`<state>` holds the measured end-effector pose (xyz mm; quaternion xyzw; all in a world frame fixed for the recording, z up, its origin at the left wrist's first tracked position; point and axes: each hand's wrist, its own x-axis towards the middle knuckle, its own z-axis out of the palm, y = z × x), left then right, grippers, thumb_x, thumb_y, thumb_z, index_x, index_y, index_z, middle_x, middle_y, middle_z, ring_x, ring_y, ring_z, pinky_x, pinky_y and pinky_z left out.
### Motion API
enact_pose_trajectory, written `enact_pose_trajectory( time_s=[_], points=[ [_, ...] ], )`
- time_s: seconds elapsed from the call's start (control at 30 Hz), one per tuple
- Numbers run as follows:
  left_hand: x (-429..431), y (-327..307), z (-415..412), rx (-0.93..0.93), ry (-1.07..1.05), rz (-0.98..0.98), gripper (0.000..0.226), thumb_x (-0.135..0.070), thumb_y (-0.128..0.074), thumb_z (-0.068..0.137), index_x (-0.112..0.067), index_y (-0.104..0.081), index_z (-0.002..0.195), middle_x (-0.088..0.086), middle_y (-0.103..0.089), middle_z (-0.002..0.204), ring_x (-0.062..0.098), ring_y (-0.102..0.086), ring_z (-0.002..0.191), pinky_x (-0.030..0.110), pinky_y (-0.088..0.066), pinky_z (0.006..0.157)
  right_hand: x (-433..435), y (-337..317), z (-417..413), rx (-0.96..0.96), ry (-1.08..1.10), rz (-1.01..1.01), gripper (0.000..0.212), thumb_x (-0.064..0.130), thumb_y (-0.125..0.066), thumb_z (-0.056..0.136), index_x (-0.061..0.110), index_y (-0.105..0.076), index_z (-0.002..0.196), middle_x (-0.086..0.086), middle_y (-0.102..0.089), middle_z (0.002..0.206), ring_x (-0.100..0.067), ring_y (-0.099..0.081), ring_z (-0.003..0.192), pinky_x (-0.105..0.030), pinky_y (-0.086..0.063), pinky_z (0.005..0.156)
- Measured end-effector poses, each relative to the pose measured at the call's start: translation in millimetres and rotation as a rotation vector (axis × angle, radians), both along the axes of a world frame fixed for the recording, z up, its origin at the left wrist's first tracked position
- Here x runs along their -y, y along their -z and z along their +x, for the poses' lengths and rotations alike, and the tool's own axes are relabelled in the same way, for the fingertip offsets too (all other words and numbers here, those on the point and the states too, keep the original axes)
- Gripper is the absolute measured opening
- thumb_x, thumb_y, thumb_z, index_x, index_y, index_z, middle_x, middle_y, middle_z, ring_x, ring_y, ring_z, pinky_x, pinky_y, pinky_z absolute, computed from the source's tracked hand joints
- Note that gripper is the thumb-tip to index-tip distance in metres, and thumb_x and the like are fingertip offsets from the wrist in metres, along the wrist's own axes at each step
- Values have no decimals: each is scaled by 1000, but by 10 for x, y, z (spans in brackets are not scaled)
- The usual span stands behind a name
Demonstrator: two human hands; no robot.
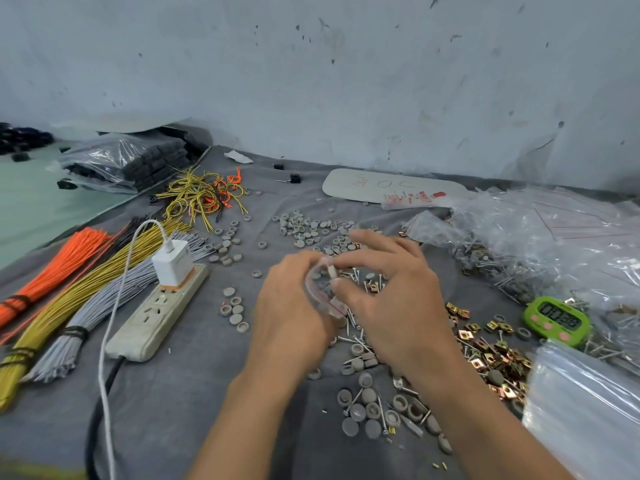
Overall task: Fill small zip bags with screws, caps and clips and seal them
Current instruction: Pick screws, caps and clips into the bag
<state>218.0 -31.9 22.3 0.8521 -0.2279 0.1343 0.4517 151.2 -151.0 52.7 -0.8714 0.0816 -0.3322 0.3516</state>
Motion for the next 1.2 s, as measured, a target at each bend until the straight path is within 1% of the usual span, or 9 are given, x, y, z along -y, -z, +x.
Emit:
enact_pose_trajectory(
  time_s=[0.17, 0.3, 0.4, 0.47, 0.57, 0.83, 0.97, 1.07, 1.2],
  points=[
    [34, 12, -8, -54, 52, -69, 38, -18, -72, 73, -46, -56, 94, -23, -61, 99, -4, -55, 88, 10, -38, 71, 1, 3, 60, -213, -59, -71, 29, 24, -74, 90, 47, -77, 108, 23, -32, 162, -2, -16, 151, -8, -2, 111],
    [-46, 5, 52, -180, 20, -247, 41, -14, -85, 64, -36, -67, 93, -17, -71, 90, -5, -63, 79, 14, -45, 69, 78, 38, 12, -9, 23, 87, 26, 20, -70, 92, 44, -79, 90, 31, -63, 127, 5, -45, 130, -10, -28, 109],
    [-123, 2, 129, -238, -62, -451, 39, -1, -85, 67, -24, -71, 95, -13, -74, 89, -2, -67, 76, 15, -50, 68, 107, 118, -38, -132, 60, -1, 19, 23, -69, 91, 37, -80, 86, 30, -68, 76, 7, -63, 80, -14, -47, 71],
    [-159, -2, 175, -266, -125, -594, 37, 1, -83, 69, -20, -71, 98, -8, -75, 92, 6, -68, 78, 23, -53, 70, 5, 164, -57, -392, -65, -131, 13, 28, -70, 91, 37, -80, 94, 32, -66, 71, 8, -64, 72, -9, -50, 69],
    [-190, -11, 192, -247, -169, -715, 38, -10, -79, 62, -20, -71, 98, -10, -72, 91, 6, -66, 79, 28, -51, 76, -156, 294, -38, -550, -201, -382, 19, 34, -69, 87, 34, -78, 105, 15, -76, 96, -11, -69, 94, -26, -51, 94],
    [-241, 8, 156, -110, -210, -460, 41, -28, -75, 59, -36, -67, 99, -17, -70, 103, 4, -66, 99, 36, -56, 88, -194, 398, -6, -555, -179, -399, 9, 35, -70, 88, 28, -75, 92, 5, -74, 86, -18, -68, 92, -24, -35, 82],
    [-191, 15, 117, -43, -146, -229, 43, -25, -78, 64, -39, -64, 102, -19, -65, 107, 6, -59, 105, 26, -44, 86, -35, 219, -8, -350, -6, -97, 4, 39, -77, 85, 36, -78, 88, 19, -72, 76, -1, -66, 72, -23, -54, 75],
    [-76, 19, 58, -42, -59, -107, 48, -24, -83, 68, -36, -64, 111, -19, -60, 112, 5, -54, 109, 18, -38, 85, 110, 59, -18, -127, 26, 79, 6, 37, -83, 77, 39, -78, 80, 31, -69, 73, 10, -63, 70, -7, -43, 59],
    [34, 11, -4, -53, 42, -47, 42, -21, -79, 71, -46, -57, 98, -25, -55, 97, 0, -50, 96, 4, -36, 76, 82, 7, 41, -140, -69, 56, 16, 31, -84, 75, 44, -76, 74, 25, -71, 110, 6, -57, 105, -12, -38, 92]
  ],
)
